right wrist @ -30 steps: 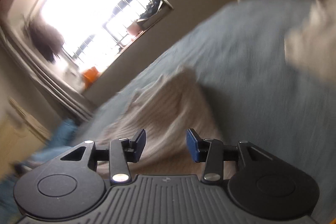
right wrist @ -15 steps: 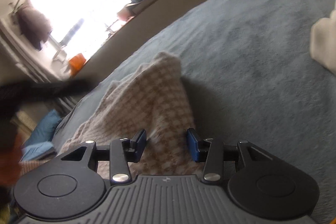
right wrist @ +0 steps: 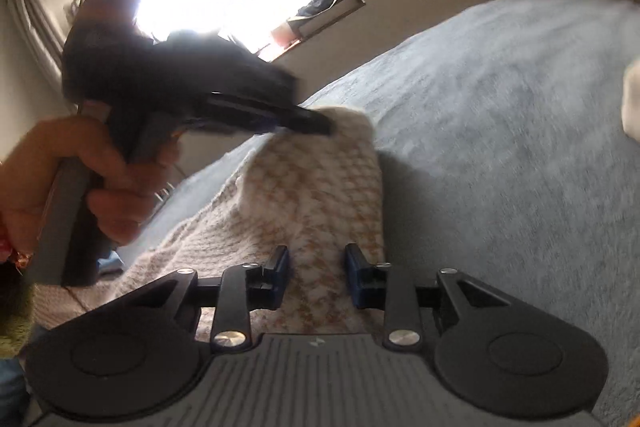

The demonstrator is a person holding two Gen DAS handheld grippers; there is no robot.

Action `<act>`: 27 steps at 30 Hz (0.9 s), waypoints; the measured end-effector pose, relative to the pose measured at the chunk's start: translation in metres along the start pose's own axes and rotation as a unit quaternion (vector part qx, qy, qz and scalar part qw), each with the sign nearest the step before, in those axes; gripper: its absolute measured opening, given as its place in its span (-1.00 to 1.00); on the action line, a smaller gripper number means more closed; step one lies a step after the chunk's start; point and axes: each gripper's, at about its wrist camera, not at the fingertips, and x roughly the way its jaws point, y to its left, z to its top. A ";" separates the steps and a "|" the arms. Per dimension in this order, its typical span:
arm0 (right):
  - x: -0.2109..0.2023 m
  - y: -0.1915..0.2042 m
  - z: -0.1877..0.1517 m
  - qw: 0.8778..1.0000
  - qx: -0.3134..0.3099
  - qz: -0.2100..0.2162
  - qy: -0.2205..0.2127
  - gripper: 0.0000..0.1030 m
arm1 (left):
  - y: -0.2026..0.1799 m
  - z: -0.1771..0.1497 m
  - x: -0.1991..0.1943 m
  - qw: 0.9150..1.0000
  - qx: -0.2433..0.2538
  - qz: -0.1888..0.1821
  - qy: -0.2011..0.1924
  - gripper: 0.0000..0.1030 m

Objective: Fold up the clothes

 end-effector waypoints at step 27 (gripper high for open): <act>-0.003 -0.026 -0.014 0.998 0.057 0.010 -0.027 -0.46 | 0.019 0.025 0.021 0.974 -0.186 -0.128 -0.031 -0.66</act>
